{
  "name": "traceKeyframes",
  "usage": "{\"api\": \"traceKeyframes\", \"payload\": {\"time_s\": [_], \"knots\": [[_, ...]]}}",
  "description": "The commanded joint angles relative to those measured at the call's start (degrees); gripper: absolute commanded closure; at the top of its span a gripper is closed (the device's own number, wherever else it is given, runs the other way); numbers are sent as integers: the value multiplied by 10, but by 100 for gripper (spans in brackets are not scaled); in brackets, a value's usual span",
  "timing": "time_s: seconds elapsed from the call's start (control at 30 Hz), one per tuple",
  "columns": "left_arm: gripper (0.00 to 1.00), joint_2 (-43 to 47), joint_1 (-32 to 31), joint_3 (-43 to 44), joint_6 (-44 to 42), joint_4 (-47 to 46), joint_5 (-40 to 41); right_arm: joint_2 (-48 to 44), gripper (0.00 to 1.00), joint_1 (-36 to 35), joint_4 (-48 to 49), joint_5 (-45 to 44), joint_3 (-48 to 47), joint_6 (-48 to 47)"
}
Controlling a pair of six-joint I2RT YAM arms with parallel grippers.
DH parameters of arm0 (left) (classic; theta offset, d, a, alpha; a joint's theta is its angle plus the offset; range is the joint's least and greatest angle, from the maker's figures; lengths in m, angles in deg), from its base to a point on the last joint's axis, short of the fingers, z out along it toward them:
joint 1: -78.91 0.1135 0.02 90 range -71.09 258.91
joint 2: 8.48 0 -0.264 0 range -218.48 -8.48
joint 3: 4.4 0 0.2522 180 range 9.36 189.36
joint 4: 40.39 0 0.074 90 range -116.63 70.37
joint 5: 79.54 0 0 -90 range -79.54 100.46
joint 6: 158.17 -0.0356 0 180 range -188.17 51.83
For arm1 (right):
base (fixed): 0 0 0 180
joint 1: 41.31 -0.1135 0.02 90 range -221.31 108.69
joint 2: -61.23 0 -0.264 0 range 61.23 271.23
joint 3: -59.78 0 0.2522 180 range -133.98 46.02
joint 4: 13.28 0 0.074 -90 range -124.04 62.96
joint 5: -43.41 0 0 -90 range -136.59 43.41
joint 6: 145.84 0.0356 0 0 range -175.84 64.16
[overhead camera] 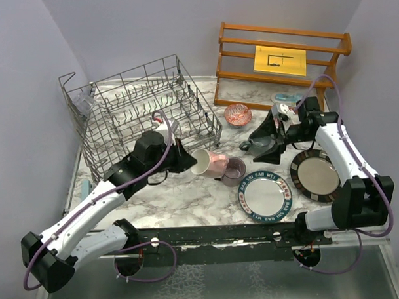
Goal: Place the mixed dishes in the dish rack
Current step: Pick up the cup at the center of the board.
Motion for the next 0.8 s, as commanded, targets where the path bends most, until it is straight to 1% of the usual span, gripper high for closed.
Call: {"api": "traceKeyframes", "payload": {"time_s": [0.0, 0.1, 0.17, 0.27, 0.33, 0.4, 0.43, 0.5, 0.57, 0.6, 0.67, 0.77], "knots": [[100, -33, -2, 31, 46, -255, -33, -23, 0, -1, -62, 30, -57, -46], [100, -71, -1, 44, 60, -328, -37, -38, 0, -1, -61, 11, -108, -27], [100, -99, -2, 61, 57, -352, -43, -53, 0, -1, -55, 4, -132, -16], [100, -138, -2, 84, 39, -374, -49, -84, 0, -1, -11, 0, -132, 23], [100, -162, -2, 105, 9, -362, -54, -107, 0, -1, 31, -7, -115, 62], [100, -186, -3, 135, -48, -335, -70, -123, 0, -1, 71, -24, -107, 107], [100, -200, -3, 156, -84, -303, -73, -125, 0, -1, 76, -36, -114, 125], [100, -228, -6, 212, -179, -224, -66, -116, 0, -1, 65, -65, -146, 162], [100, -249, -8, 246, -254, -173, -48, -98, 0, -1, 29, -81, -192, 180], [100, -257, -9, 254, -296, -162, -42, -90, 0, -1, 17, -86, -212, 196], [100, -261, -13, 259, -343, -160, -23, -82, 0, -1, 33, -95, -232, 251], [100, -261, -28, 246, -396, -200, -1, -78, 0, -2, 83, -107, -231, 336]]}}
